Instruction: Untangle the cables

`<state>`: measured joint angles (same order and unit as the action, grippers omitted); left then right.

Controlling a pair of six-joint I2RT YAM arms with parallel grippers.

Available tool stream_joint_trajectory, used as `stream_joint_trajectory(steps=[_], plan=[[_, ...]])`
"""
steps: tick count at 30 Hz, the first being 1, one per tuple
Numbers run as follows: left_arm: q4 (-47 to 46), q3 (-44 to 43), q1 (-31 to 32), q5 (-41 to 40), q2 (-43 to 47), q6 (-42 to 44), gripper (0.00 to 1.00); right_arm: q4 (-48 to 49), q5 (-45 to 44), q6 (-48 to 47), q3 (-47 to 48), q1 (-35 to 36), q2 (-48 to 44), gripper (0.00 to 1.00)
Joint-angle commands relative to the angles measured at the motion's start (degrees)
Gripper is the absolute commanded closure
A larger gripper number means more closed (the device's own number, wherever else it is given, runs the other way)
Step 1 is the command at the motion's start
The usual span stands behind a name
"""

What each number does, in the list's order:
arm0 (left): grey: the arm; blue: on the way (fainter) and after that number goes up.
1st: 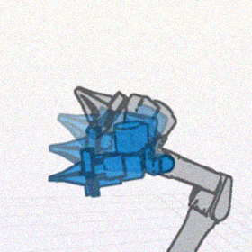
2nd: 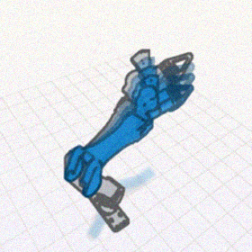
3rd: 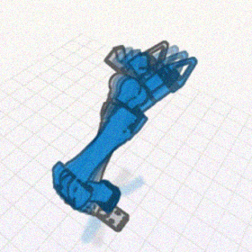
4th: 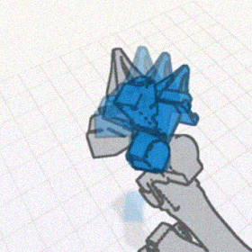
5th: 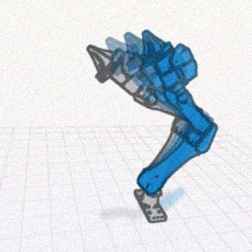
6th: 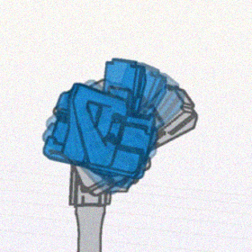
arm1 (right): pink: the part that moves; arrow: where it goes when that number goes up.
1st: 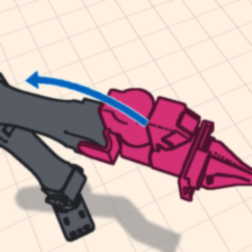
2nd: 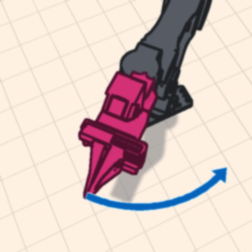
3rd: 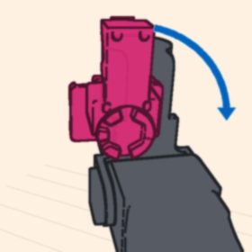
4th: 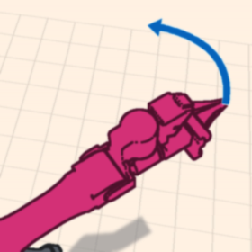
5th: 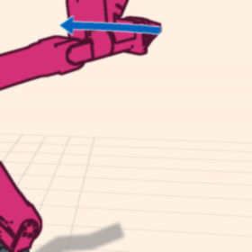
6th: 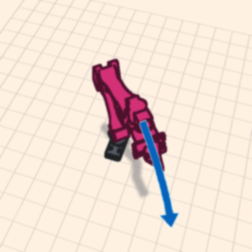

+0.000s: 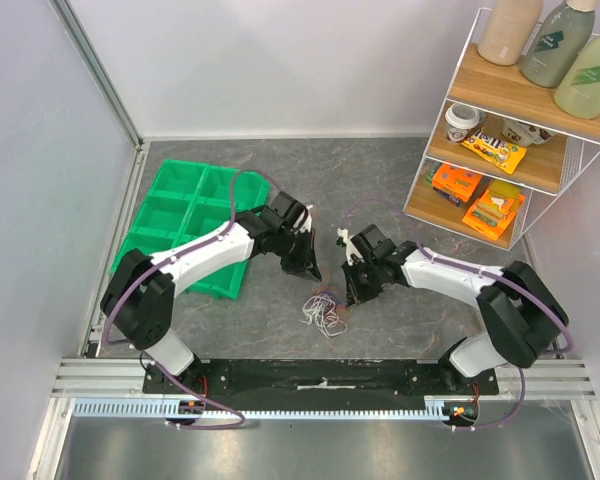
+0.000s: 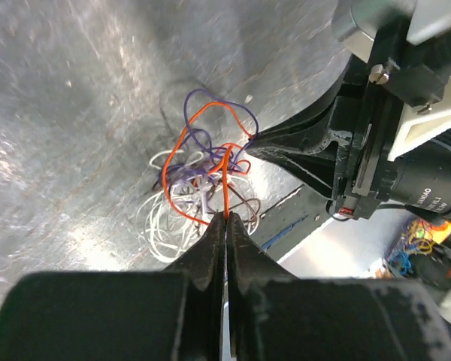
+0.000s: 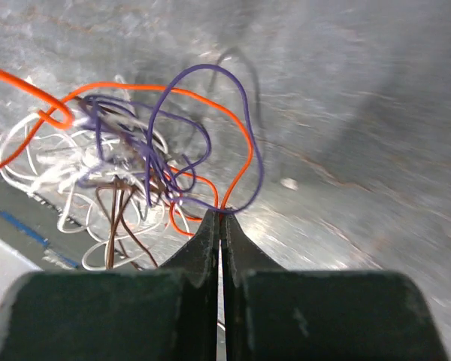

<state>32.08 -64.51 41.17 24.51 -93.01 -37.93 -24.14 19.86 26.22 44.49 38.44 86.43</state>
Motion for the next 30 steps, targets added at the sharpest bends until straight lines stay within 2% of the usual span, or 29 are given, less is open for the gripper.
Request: stream_joint_trajectory(steps=[1,5,10,14,17,19,22,25,27,30], plan=[[5.79,-7.46,-0.3,-8.24,5.38,6.46,0.98,-9.06,-18.23,-1.52,6.21,-0.11,-8.02,1.0],[10.63,-13.52,-0.56,-16.23,8.1,9.1,0.99,-16.28,-32.48,0.14,10.0,-1.78,-14.61,1.0],[12.57,-17.58,-0.74,-34.58,14.16,10.42,0.98,-20.68,-41.29,0.68,12.9,-6.17,-21.65,1.0],[8.9,-18.72,-1.0,-48.13,21.45,11.47,0.98,-23.23,-41.48,-0.9,14.31,-9.16,-23.06,1.0],[2.23,-18.37,-1.0,-52.98,28.39,13.75,0.98,-24.11,-41.13,-1.17,13.87,-10.13,-23.06,1.0],[-3.48,-18.54,-1.09,-52.73,31.74,15.86,0.98,-24.02,-40.43,-1.43,13.69,-10.22,-23.41,1.0],[-9.57,-22.04,-1.09,-45.46,33.16,17.8,0.98,-21.4,-33.25,-4.06,13.34,-10.31,-24.12,1.0],[-9.66,-29.07,-1.09,-35.36,30.53,17.11,0.98,-16.48,-24.71,-5.21,12.12,-10.31,-25.7,1.0],[-8.7,-32.24,-1.09,-31.47,28.6,15.09,0.98,-13.58,-20.49,-5.12,11.76,-10.22,-26.23,1.0],[-3.26,-35.42,-1.09,-24.81,25.0,12.98,0.98,-11.29,-12.07,-5.82,13.6,-10.22,-27.01,1.0]])
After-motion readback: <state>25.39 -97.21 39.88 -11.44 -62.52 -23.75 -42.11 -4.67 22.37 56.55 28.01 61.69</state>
